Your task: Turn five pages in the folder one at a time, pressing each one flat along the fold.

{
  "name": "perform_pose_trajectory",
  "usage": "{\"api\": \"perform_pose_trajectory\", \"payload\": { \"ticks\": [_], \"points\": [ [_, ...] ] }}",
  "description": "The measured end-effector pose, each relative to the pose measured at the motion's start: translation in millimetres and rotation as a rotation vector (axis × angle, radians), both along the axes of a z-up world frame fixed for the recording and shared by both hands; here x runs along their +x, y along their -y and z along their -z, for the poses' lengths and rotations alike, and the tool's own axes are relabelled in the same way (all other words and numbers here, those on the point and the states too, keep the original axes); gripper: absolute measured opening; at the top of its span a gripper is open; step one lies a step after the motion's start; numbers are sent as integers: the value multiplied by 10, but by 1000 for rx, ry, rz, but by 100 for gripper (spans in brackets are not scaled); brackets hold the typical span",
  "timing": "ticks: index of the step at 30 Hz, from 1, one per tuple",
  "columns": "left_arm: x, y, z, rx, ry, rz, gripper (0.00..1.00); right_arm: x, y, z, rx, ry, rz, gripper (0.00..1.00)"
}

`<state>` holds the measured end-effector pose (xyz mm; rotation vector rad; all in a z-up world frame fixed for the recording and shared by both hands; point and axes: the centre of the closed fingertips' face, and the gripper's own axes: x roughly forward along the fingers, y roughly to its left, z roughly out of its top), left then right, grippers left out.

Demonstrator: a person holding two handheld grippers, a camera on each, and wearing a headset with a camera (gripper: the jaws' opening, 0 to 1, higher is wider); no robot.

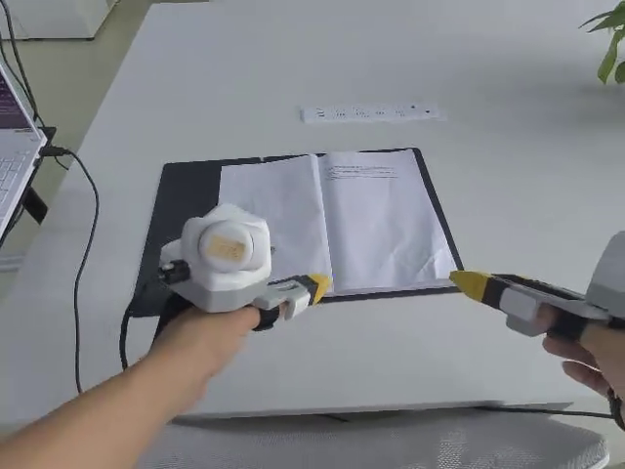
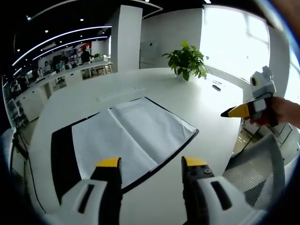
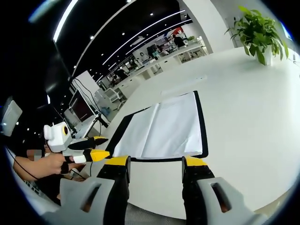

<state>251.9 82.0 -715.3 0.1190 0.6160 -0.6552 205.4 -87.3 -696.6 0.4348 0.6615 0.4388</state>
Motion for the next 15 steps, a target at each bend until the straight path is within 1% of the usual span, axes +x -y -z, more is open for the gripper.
{"api": "perform_pose_trajectory", "payload": {
  "ticks": [1,2,3,4,6,7,8,9,10,11,12,13,15],
  "points": [
    [23,62,37,7,3,15,50,11,2,28,-1,-3,0,42],
    [65,133,102,17,-4,18,51,26,5,65,2,-1,-1,42],
    [101,184,132,16,-5,16,53,30,10,95,7,-14,8,42],
    [137,272,167,21,0,30,55,40,12,127,9,-17,7,42],
    [186,393,225,36,2,51,55,59,22,158,12,-15,15,42],
    [231,476,257,45,11,59,56,67,32,186,17,-25,23,42],
    [263,542,277,44,18,69,56,72,38,200,22,-27,26,41],
    [307,654,297,33,36,93,57,84,50,222,25,-29,34,41],
    [326,709,333,31,25,91,57,91,59,240,26,-32,38,41],
    [361,796,388,37,20,96,58,99,70,266,29,-37,45,42],
    [379,850,414,36,19,103,59,105,81,283,32,-41,51,42],
    [407,936,462,38,22,114,60,113,89,304,36,-45,57,42],
    [443,1021,540,53,17,119,61,124,102,328,41,-51,66,42]
  ]
}}
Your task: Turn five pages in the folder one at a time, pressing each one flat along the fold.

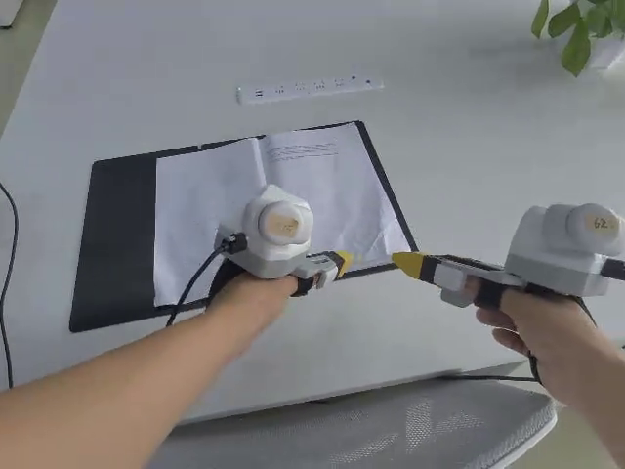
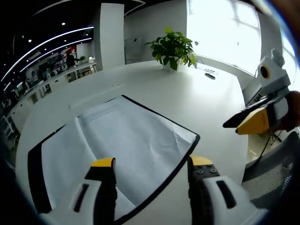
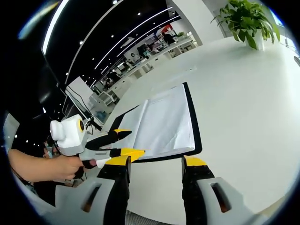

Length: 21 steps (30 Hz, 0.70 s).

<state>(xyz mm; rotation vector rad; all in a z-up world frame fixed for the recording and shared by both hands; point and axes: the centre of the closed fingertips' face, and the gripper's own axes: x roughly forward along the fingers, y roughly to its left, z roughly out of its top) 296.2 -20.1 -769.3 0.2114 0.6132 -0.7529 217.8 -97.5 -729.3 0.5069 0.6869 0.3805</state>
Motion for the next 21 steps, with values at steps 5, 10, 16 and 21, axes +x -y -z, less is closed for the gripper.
{"api": "perform_pose_trajectory", "payload": {
  "ticks": [5,10,16,21],
  "points": [
    [65,170,151,11,-16,-17,63,27,41,60,6,-15,11,42],
    [150,250,228,16,-9,-48,63,76,81,111,11,-20,19,42],
    [190,283,331,29,-22,-64,63,138,96,172,17,-28,28,41],
    [202,304,381,49,-7,-65,61,193,106,228,27,-30,39,40]
  ]
}}
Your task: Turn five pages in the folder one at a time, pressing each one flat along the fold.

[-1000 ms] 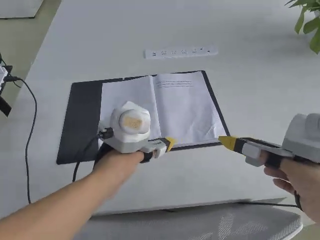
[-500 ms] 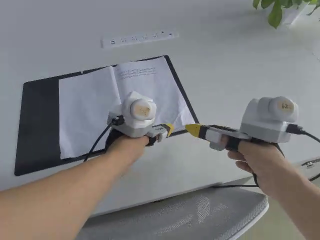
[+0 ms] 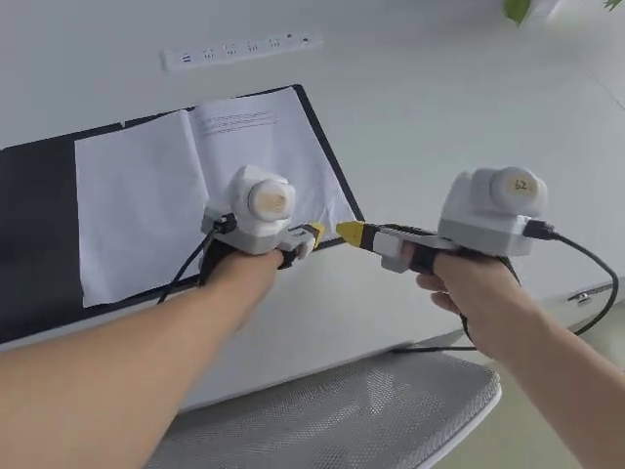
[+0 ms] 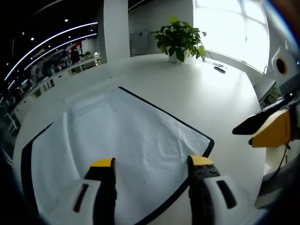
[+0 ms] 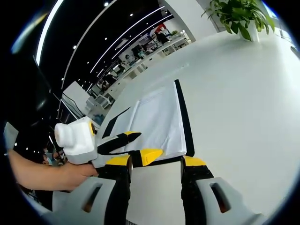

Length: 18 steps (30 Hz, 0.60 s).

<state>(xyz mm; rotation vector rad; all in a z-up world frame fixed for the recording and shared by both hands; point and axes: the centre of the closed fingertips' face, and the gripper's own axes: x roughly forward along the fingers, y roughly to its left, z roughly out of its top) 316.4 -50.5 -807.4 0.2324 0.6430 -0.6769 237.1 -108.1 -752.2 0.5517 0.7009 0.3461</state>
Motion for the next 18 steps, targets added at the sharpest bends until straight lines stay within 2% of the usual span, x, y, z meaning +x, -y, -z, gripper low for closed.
{"api": "perform_pose_trajectory", "payload": {
  "ticks": [4,9,18],
  "points": [
    [-15,8,-18,0,7,3,59,36,6,31,6,-3,6,40],
    [-33,47,-31,-7,15,35,48,78,-3,52,8,0,5,39],
    [-7,21,-10,-23,20,35,42,118,-25,71,14,-1,4,39]
  ]
}}
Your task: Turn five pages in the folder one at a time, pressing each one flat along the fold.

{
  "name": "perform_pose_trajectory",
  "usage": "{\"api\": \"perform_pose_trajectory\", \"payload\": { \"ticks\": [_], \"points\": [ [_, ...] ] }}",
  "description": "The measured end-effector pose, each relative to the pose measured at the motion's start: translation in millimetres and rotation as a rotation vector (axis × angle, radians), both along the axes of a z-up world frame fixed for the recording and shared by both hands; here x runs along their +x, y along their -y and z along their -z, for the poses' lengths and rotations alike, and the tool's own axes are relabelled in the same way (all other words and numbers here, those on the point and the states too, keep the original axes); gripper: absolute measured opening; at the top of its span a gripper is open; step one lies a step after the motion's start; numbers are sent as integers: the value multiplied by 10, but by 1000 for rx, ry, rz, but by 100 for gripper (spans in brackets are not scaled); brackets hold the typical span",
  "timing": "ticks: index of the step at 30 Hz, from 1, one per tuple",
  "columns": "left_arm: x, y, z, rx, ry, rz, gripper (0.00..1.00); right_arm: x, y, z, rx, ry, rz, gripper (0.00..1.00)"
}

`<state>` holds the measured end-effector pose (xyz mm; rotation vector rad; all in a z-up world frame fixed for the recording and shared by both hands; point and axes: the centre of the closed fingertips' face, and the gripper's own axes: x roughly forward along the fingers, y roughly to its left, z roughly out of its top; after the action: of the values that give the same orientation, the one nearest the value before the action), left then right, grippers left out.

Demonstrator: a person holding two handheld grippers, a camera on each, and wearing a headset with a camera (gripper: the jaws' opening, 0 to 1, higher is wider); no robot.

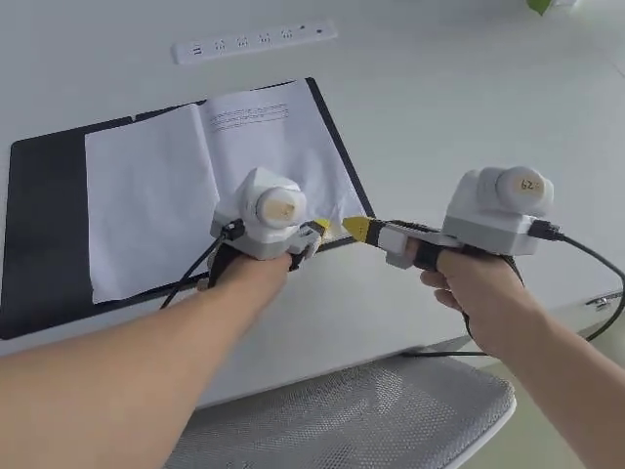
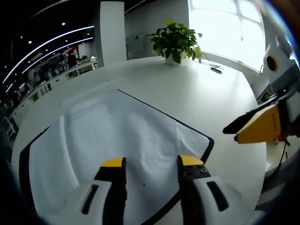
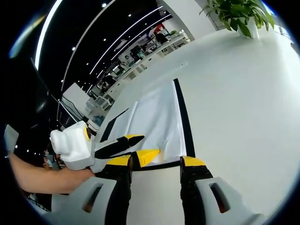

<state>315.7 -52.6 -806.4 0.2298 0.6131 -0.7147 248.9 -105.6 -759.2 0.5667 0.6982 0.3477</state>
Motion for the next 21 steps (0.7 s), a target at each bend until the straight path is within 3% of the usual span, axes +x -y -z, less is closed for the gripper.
{"api": "perform_pose_trajectory", "payload": {
  "ticks": [18,21],
  "points": [
    [54,-24,15,-21,11,-3,35,-6,13,47,2,-11,10,38],
    [134,-103,4,-13,21,-35,19,-2,-5,41,5,-7,7,38]
  ]
}}
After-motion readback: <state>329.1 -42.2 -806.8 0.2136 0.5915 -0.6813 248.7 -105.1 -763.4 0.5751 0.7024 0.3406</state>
